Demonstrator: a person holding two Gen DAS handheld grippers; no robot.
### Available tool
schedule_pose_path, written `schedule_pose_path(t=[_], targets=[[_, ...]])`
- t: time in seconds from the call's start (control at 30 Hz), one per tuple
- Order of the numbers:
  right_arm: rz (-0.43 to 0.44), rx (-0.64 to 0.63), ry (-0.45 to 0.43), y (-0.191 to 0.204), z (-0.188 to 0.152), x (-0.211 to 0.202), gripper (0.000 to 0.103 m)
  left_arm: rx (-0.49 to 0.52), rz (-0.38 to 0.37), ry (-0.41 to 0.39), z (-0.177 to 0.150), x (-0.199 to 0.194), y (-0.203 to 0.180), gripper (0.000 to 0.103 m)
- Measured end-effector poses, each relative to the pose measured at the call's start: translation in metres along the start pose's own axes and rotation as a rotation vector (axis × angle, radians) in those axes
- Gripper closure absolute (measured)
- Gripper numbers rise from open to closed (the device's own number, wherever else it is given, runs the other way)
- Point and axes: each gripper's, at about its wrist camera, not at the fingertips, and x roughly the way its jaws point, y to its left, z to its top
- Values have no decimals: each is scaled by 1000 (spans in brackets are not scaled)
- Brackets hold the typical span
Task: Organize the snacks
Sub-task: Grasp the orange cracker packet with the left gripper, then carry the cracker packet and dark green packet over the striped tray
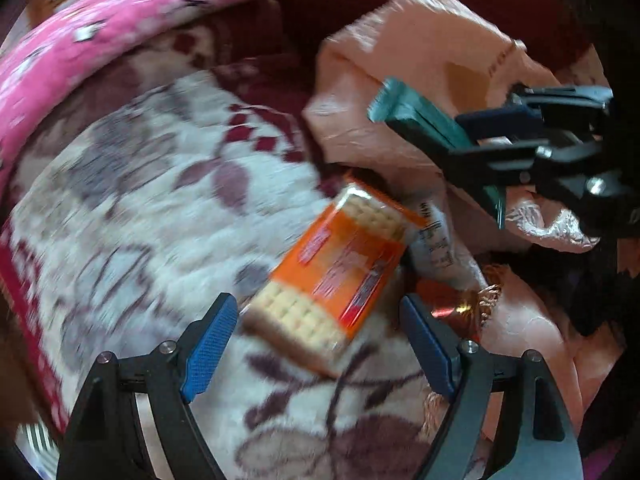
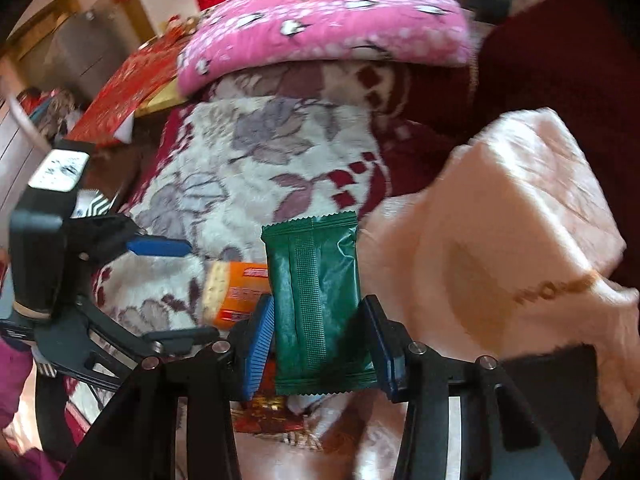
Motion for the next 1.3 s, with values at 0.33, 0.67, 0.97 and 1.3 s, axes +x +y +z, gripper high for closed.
schedule_pose_path(t=[0.33,0.67,0.97,1.3], targets=[[15,52,-1,-14,0,5,55,70,70,24,17,31,-17,37],[41,-25,35,19,-5,15,55,-163,136,-34,-23,-4,9,49],[102,-63,44,66,-17,28,55,-443,289,-96,-86,-59,35,49],[170,-164,57,138,-24,36,55,-599,456,-139,-150,-114,44,49]])
